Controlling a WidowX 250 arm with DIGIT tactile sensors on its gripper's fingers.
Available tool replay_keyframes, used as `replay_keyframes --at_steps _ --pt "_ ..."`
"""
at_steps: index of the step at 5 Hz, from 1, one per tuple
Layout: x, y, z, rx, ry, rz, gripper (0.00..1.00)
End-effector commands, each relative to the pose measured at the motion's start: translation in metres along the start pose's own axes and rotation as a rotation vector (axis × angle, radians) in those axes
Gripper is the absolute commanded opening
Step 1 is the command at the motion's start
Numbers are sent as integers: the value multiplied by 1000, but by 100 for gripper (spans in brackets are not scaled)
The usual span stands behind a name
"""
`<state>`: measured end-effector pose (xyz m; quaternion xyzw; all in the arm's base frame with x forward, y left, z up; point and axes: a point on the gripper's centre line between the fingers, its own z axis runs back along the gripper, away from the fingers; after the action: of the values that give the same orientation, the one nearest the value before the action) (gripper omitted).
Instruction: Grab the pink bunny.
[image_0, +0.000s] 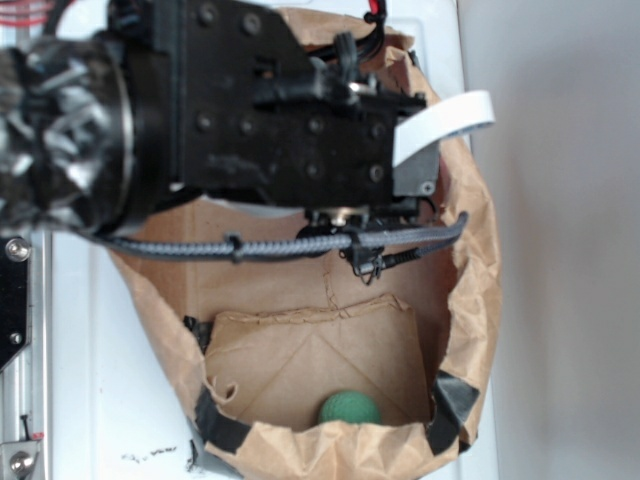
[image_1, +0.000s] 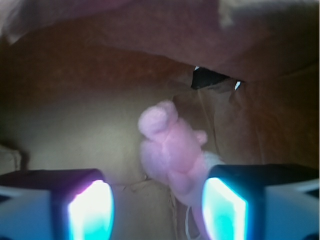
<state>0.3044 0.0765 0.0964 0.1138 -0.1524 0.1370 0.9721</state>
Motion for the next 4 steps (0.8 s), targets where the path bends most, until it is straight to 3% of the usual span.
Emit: replay_keyframes --at_steps 1,3,4 --pt "4 11 -3 -24 -48 -88 100" --pt "-4 8 -15 -31 -135 -278 100" --pt "-2 7 -18 -7 -142 -270 100"
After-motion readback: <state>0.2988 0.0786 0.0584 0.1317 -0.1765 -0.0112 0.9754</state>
